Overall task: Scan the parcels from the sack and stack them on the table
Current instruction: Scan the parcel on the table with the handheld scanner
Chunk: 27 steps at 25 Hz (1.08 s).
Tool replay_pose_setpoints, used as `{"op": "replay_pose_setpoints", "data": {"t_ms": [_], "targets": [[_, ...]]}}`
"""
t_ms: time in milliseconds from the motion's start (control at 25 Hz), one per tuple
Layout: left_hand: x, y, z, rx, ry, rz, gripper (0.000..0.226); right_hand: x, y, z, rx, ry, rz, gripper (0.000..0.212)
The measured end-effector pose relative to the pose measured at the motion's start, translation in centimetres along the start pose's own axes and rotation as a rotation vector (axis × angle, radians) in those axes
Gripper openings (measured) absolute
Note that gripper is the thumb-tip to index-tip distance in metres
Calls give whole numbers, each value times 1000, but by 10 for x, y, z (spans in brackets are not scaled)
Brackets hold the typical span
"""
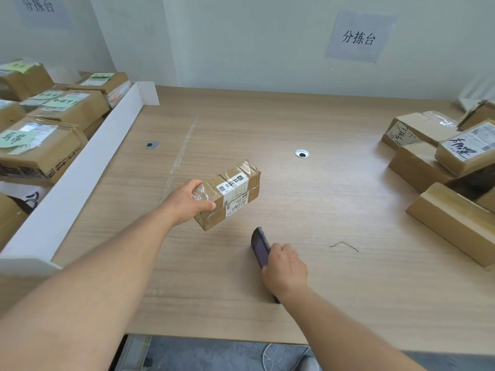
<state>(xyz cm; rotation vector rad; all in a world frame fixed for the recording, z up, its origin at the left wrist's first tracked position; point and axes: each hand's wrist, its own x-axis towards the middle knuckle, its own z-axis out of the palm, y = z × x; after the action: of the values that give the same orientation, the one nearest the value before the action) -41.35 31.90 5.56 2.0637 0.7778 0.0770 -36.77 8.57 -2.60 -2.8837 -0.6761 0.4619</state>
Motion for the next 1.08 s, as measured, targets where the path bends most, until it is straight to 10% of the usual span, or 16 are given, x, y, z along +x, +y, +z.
{"op": "replay_pose_setpoints", "data": {"t_ms": [280, 520, 1080], "targets": [[1, 5, -7, -21, 4, 15, 69, 7, 5, -4, 678, -253, 206, 4], [5, 5, -21, 20, 20, 19, 66, 3, 19, -31, 1641, -576, 143, 41], [-17, 39, -44, 92, 72, 28, 61, -2, 22, -70, 1396, -855, 108, 79]]}}
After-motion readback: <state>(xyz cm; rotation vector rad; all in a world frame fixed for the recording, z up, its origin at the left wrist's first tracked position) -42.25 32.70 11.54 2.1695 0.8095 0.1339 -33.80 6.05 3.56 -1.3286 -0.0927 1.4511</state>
